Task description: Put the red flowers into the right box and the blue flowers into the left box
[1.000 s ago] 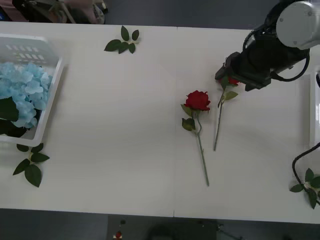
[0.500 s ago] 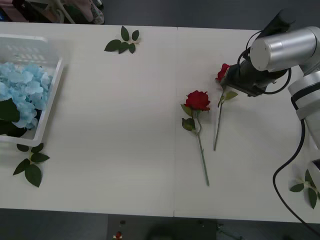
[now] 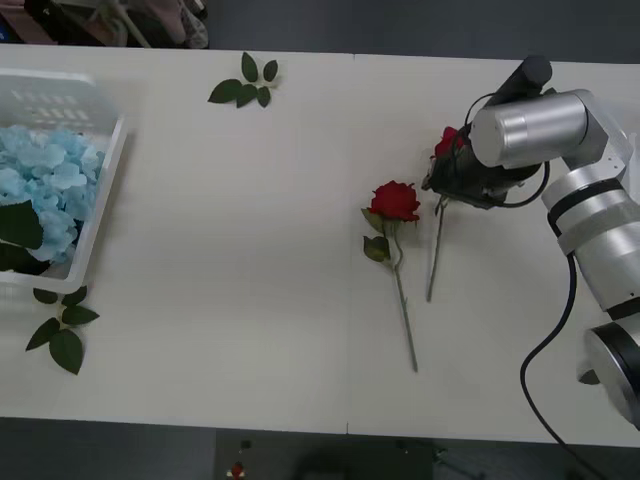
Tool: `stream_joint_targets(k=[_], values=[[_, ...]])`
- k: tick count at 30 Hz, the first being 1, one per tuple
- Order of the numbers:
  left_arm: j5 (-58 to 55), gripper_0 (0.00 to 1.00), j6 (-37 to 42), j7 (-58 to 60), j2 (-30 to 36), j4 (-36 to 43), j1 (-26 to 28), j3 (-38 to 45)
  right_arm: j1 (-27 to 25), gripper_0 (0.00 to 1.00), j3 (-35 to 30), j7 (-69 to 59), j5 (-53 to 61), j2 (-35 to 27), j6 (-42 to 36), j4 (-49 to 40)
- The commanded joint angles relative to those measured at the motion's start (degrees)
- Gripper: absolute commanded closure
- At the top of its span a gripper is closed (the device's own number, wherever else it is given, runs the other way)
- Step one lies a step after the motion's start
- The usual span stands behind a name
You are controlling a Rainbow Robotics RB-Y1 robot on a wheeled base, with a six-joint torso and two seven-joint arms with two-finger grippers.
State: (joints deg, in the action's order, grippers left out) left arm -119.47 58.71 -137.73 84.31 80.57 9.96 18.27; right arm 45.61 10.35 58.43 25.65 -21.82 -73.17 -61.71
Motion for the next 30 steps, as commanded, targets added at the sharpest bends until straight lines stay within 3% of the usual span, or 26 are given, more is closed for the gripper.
stream_joint_targets(k=[1, 4, 9, 10, 11, 15, 17, 18, 25, 30], values=[[-3.8, 0.14, -0.4, -0.5, -1.3, 8.6, -3.4, 3.9, 0.5, 0.04, 2.7, 2.4, -0.7, -0.2, 1.7, 0.9], [-2.9, 0.13, -3.7, -0.5, -7.3, 16.1, -6.3, 2.2, 0.5, 0.05, 4.6, 2.7, -0.4, -0.2, 3.8, 3.2], [3.3, 0.14, -12.9, -0.9, -14.3, 24.1, -11.6, -9.2, 0.5, 0.09, 6.5, 3.5, 0.3, -0.1, 6.8, 5.8], [5.6, 0.13, -14.9, -1.2, -16.9, 25.5, -12.9, -12.6, 0.5, 0.13, 6.5, 3.9, 0.5, 0.1, 7.3, 6.3], [7.2, 0.13, -16.0, -2.0, -18.4, 26.1, -13.6, -14.7, 0.5, 0.2, 6.5, 4.1, 0.5, 0.2, 7.3, 6.4], [12.2, 0.13, -18.9, -6.7, -25.2, 28.0, -15.3, -22.0, 0.5, 0.76, 6.5, 4.6, 0.8, 0.2, 7.3, 6.7], [12.9, 0.14, -19.2, -8.3, -28.6, 28.8, -15.8, -24.8, 0.5, 0.93, 6.5, 4.9, 0.9, 0.3, 7.3, 6.7], [12.9, 0.14, -19.2, -9.1, -30.1, 29.4, -15.9, -25.8, 0.5, 0.98, 6.5, 5.1, 1.0, 0.3, 7.4, 6.7], [15.8, 0.14, -19.6, -15.5, -36.8, 32.8, -19.4, -32.2, 0.5, 1.0, 6.4, 6.3, 1.3, 0.2, 8.0, 7.1], [16.6, 0.14, -19.7, -15.7, -37.1, 34.7, -22.2, -35.1, 0.4, 1.0, 5.9, 6.8, 1.3, 0.2, 8.0, 7.1]])
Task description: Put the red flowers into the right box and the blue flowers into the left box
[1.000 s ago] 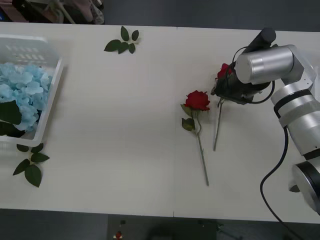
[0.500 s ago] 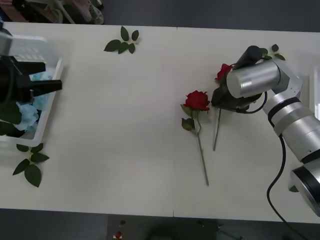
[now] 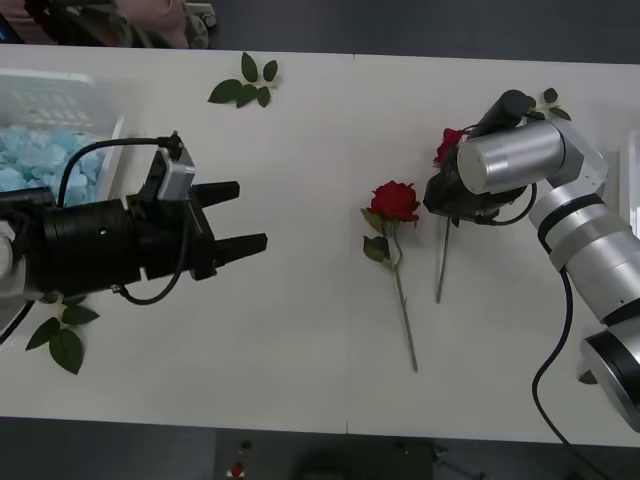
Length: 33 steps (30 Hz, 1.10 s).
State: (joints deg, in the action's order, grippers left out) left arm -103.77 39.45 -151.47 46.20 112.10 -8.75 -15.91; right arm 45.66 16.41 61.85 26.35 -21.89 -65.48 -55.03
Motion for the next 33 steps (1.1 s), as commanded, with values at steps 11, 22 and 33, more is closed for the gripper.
stream_joint_targets(k=[11, 22, 33], values=[[0.7, 0.13, -0.6, -1.2, 5.7, 4.4, -10.4, -9.1, 2.9, 1.0, -8.4, 3.6, 3.5, -7.8, -11.2, -8.5], [0.0, 0.13, -0.6, -1.2, 7.1, 5.8, -10.5, -11.1, 3.6, 1.0, -8.2, 5.2, 15.3, -34.4, -29.1, -22.1], [0.0, 0.13, -0.6, -1.2, 7.1, 5.8, -10.5, -11.1, 3.5, 1.0, 0.5, 16.4, 15.1, -44.8, -14.5, -6.7]])
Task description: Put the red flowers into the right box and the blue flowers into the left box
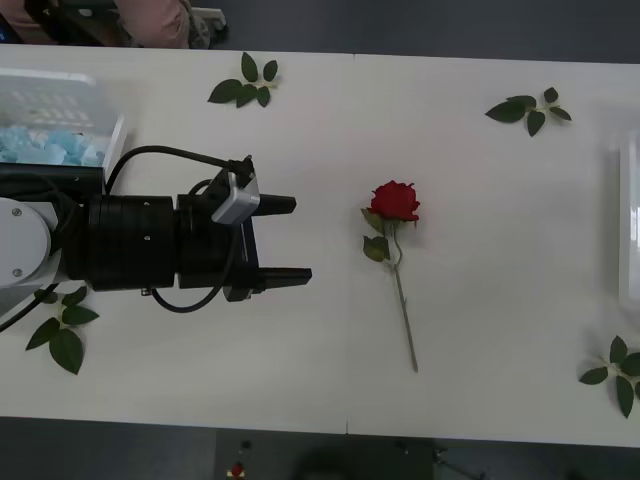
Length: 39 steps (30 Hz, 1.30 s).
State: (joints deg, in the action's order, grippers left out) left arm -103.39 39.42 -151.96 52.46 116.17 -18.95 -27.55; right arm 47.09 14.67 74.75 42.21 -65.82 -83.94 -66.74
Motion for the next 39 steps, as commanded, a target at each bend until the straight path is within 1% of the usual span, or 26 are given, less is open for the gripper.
stream_joint_targets(k=[1, 4, 9, 14, 20, 21, 24, 25, 27, 29, 30, 33, 34, 35, 37, 39], values=[[-0.4, 0.14, -0.6, -0.7, 0.8, 1.7, -0.3, 0.6, 1.9, 1.0, 2.6, 4.4, -1.5, -0.8, 6.3, 7.9], [-0.4, 0.14, -0.6, -0.7, 0.8, 1.7, -0.3, 0.6, 1.9, 1.0, 4.8, 6.7, -3.2, -0.4, 13.6, 14.4], [-0.4, 0.14, -0.6, -0.7, 0.8, 1.7, -0.3, 0.6, 1.9, 1.0, 8.2, 5.9, -5.7, 2.1, 22.2, 21.7], [-0.4, 0.13, -0.6, -0.7, 0.8, 1.7, -0.3, 0.6, 1.9, 1.0, 9.1, 5.1, -7.3, 4.2, 26.7, 27.5], [-0.4, 0.13, -0.6, -0.7, 0.8, 1.7, -0.3, 0.6, 1.9, 1.0, 10.3, 4.6, -8.0, 5.6, 30.2, 30.5], [-0.4, 0.14, -0.6, -0.7, 0.8, 1.7, -0.3, 0.6, 1.9, 0.98, 11.0, 4.5, -8.0, 5.5, 30.6, 31.0], [-0.4, 0.13, -0.6, -0.7, 0.8, 1.7, -0.3, 0.6, 1.9, 0.77, 11.8, 4.1, -8.0, 5.5, 31.9, 32.6], [-0.4, 0.14, -0.6, -0.7, 0.8, 1.7, -0.3, 0.6, 1.9, 0.74, 11.8, 4.0, -8.0, 5.5, 32.2, 33.1], [-0.4, 0.14, -0.6, -0.7, 0.8, 1.7, -0.3, 0.6, 1.9, 0.56, 11.8, 3.8, -7.8, 5.4, 33.4, 34.6], [-0.4, 0.13, -0.6, -0.7, 0.8, 1.7, -0.3, 0.6, 1.9, 0.34, 11.7, 3.7, -6.4, 5.4, 34.9, 36.3], [-0.4, 0.13, -0.6, -0.7, 0.8, 1.7, -0.3, 0.6, 1.9, 0.27, 11.7, 3.7, -5.8, 5.4, 35.3, 36.9], [-0.4, 0.13, -0.6, -0.7, 0.8, 1.7, -0.3, 0.6, 1.9, 0.14, 11.7, 4.2, -3.5, 5.4, 36.0, 37.6], [-0.4, 0.13, -0.6, -0.7, 0.8, 1.7, -0.3, 0.6, 1.9, 0.07, 11.5, 4.6, -1.8, 5.4, 35.6, 37.5], [-0.4, 0.13, -0.6, -0.7, 0.8, 1.7, -0.3, 0.6, 1.9, 0.04, 11.3, 4.9, -0.4, 5.4, 34.9, 36.9], [-0.4, 0.13, -0.6, -0.7, 0.8, 1.7, -0.3, 0.6, 1.9, 0.0, 10.6, 5.5, 2.4, 5.4, 32.4, 34.6], [-0.4, 0.13, -0.6, -0.7, 0.8, 1.7, -0.3, 0.6, 1.9, 0.0, 9.9, 5.8, 5.6, 5.4, 29.1, 30.5]])
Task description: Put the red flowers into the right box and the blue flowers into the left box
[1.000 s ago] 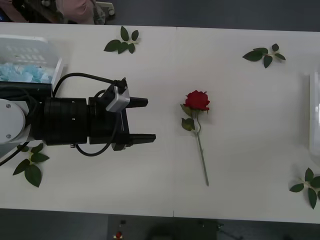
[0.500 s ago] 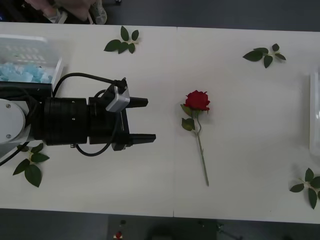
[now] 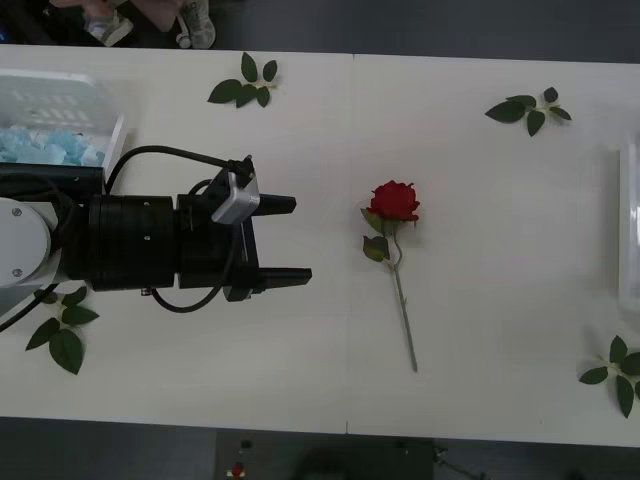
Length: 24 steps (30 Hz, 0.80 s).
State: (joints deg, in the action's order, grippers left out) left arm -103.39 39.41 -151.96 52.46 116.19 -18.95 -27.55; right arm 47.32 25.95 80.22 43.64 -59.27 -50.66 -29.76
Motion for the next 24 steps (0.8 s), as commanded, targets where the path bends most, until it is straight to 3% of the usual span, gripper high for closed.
stream_joint_targets(k=[1, 11, 19, 24], values=[[-0.4, 0.13, -0.6, -0.7, 0.8, 1.7, -0.3, 0.6, 1.6, 0.0, -1.3, 0.3, 5.1, -1.1, -5.2, -7.9], [-0.4, 0.13, -0.6, -0.7, 0.8, 1.7, -0.3, 0.6, -1.1, 0.0, -1.3, -6.5, 15.0, -1.2, -18.9, -37.6], [-0.4, 0.14, -0.6, -0.7, 0.8, 1.7, -0.3, 0.6, -7.6, 0.0, -1.3, -22.7, 13.9, -1.3, -24.8, -66.8], [-0.4, 0.13, -0.6, -0.7, 0.8, 1.7, -0.3, 0.6, -11.2, 0.0, -0.2, -28.3, 13.1, 0.5, -24.9, -77.8]])
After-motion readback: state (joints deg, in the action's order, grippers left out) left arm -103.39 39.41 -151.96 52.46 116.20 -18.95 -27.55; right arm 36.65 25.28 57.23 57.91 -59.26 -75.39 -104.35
